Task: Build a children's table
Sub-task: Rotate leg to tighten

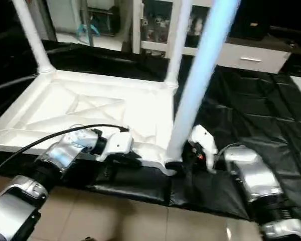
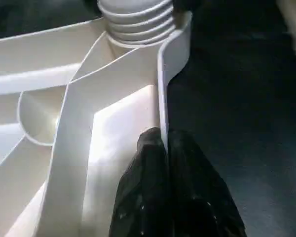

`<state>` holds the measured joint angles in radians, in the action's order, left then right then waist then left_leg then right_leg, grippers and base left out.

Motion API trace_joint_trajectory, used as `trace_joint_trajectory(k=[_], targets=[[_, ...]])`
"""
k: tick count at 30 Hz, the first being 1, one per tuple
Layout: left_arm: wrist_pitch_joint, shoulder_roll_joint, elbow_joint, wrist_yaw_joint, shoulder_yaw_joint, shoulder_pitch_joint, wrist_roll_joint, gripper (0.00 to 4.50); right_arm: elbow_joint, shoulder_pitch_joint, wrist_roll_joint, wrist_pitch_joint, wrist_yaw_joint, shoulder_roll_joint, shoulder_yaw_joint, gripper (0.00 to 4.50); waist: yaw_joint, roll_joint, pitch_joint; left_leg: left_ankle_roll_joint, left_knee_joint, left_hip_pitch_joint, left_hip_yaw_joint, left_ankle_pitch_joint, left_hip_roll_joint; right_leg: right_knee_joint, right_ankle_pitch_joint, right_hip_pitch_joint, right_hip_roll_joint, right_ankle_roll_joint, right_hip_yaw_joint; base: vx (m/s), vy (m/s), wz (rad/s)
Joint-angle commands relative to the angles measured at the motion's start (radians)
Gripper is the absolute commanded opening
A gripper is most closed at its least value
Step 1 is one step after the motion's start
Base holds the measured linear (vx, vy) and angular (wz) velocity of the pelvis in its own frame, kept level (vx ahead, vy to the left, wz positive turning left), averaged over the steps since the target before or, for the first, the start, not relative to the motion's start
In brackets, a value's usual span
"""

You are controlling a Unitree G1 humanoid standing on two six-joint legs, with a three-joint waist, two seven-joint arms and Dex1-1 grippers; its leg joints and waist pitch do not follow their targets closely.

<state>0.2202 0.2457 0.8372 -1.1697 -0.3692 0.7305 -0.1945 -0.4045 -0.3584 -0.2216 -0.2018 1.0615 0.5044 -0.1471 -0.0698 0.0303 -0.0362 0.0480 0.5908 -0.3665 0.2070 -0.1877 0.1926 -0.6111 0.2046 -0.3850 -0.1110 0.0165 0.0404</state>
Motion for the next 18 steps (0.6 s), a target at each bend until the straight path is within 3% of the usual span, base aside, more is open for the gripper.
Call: trace_joint_trajectory(k=[1,2,5,6,7,8,10,13,18], targets=[[-0.058,-0.045,0.031,0.092,-0.01,0.019,-0.029,0.0,-0.071,-0.004,0.065,-0.081,-0.194,-0.046,0.01,2.65,0.007,0.009,0.038,0.011,-0.09,0.015,-0.029,-0.356,0.043,0.097,0.388,0.014,-0.043,-0.177,-0.026,0.0,0.0,0.0],[-0.058,-0.045,0.031,0.092,-0.01,0.019,-0.029,0.0,-0.071,-0.004,0.065,-0.081,-0.194,-0.046,0.01,2.65,0.013,0.01,0.039,0.022,-0.091,0.016,-0.031,-0.374,0.043,0.098,0.402,0.012,-0.042,-0.171,-0.026,0.0,0.0,0.0],[-0.14,-0.101,0.085,0.22,0.009,0.071,-0.041,0.0,-0.131,-0.034,0.112,-0.112,-0.478,-0.173,0.052,2.65,0.04,0.006,0.04,0.06,-0.099,0.013,-0.041,-0.43,0.04,0.102,0.416,0.008,-0.04,-0.154,-0.022,0.0,0.0,0.0],[-0.14,-0.101,0.085,0.22,0.009,0.071,-0.041,0.0,-0.131,-0.034,0.112,-0.112,-0.478,-0.173,0.052,2.65,0.046,0.007,0.041,0.065,-0.1,0.01,-0.043,-0.432,0.038,0.101,0.414,0.01,-0.039,-0.149,-0.02,0.0,0.0,0.0],[-0.148,-0.109,0.094,0.245,0.008,0.079,-0.049,0.0,-0.145,-0.041,0.12,-0.11,-0.519,-0.191,0.058,2.65,0.05,0.009,0.043,0.064,-0.103,0.003,-0.049,-0.42,0.038,0.101,0.394,0.022,-0.041,-0.143,-0.017,-0.024,0.04,-0.19],[-0.178,-0.129,0.115,0.303,0.015,0.099,-0.055,0.0,-0.172,-0.055,0.139,-0.097,-0.598,-0.228,0.06,2.64,0.05,0.005,0.044,0.062,-0.103,0.002,-0.048,-0.412,0.039,0.1,0.372,0.021,-0.041,-0.145,-0.017,-0.024,0.04,-0.19],[-0.25,-0.191,0.181,0.48,0.052,0.155,-0.053,0.0,-0.241,-0.098,0.157,-0.063,-0.783,-0.337,0.076,2.64,0.057,0.003,0.043,0.068,-0.097,0.019,-0.039,-0.442,0.034,0.105,0.348,0.001,-0.036,-0.166,-0.023,0.0,0.0,0.0],[-0.266,-0.227,0.221,0.588,0.065,0.193,-0.059,0.0,-0.31,-0.142,0.153,-0.03,-0.922,-0.434,0.092,2.64,0.061,0.004,0.044,0.055,-0.098,0.013,-0.041,-0.415,0.032,0.107,0.329,0.008,-0.038,-0.169,-0.023,0.0,0.0,0.0],[-0.245,-0.245,0.245,0.642,0.072,0.215,-0.067,0.0,-0.356,-0.18,0.187,0.026,-0.981,-0.489,0.074,2.64,0.059,0.003,0.049,0.012,-0.092,0.011,-0.031,-0.339,0.031,0.1,0.214,0.012,-0.035,-0.195,-0.024,0.0,0.0,0.0]])
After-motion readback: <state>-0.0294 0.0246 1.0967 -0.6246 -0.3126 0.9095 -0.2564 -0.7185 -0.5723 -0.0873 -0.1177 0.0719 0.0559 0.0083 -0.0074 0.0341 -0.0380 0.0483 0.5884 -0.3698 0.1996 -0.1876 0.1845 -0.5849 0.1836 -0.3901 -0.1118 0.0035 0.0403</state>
